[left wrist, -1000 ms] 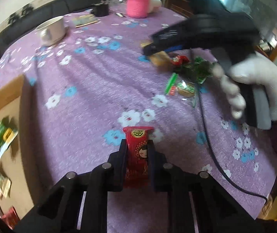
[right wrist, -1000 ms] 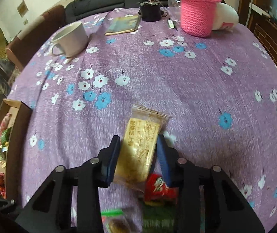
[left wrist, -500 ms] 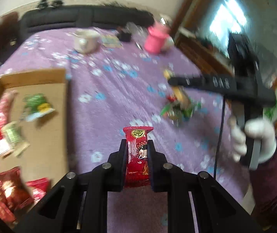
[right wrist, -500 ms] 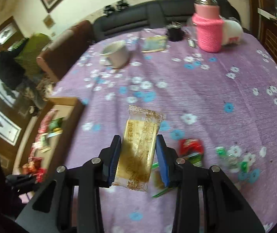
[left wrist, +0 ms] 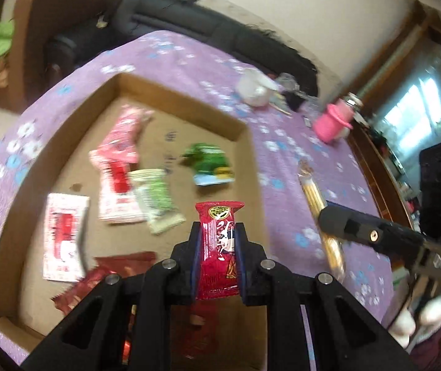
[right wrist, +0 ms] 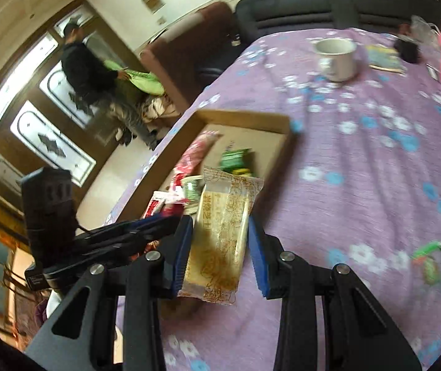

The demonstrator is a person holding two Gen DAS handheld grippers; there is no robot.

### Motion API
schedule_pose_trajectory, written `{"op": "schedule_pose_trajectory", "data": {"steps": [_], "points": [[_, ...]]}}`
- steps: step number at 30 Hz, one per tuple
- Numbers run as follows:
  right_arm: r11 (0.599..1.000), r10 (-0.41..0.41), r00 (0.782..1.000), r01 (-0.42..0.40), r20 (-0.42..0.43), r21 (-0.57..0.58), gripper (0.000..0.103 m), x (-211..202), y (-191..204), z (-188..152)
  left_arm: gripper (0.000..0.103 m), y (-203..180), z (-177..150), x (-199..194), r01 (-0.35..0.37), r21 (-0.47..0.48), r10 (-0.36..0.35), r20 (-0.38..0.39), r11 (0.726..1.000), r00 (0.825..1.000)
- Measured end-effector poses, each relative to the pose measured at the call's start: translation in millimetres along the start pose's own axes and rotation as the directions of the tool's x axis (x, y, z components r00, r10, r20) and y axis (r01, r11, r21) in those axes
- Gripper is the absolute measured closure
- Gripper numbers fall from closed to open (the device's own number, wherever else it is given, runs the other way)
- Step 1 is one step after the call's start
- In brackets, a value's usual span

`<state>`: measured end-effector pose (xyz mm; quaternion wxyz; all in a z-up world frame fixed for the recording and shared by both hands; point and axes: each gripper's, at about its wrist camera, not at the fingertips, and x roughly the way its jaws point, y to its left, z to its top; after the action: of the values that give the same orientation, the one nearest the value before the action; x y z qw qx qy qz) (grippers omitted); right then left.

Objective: Organize snacks
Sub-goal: 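Carry both packets into the cardboard box and open both tools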

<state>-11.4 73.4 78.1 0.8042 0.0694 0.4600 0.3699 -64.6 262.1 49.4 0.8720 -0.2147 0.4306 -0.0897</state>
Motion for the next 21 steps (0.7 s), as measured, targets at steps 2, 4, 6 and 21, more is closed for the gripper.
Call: {"op": "schedule_pose_trajectory", "data": {"steps": [2, 4, 6, 21], "points": [[1.0, -0.01, 1.0, 0.01, -0.026, -0.008, 0.065, 21, 9, 5, 0.081, 11, 3, 2, -0.019, -0.046, 0.019, 0.004, 0.999, 1.0], [0.999, -0.033, 0.998, 0.032, -0.057, -0.014, 0.065, 43, 14, 9, 0.062, 23, 2, 0, -0.003, -0.103, 0.003, 0.005, 0.995, 1.0], [0.997, -0.07, 0.995, 0.069, -0.078, -0.016, 0.064, 62, 15, 12, 0.05, 28, -1, -7, 0.003, -0.125, 0.0, 0.025, 0.992, 1.0], [0.995, -0.091, 0.989, 0.085, 0.114, 0.056, 0.05, 29, 9, -4, 0.021, -8, -27, -83, -0.153, -0.054, 0.162, 0.266, 0.987, 0.95]]}}
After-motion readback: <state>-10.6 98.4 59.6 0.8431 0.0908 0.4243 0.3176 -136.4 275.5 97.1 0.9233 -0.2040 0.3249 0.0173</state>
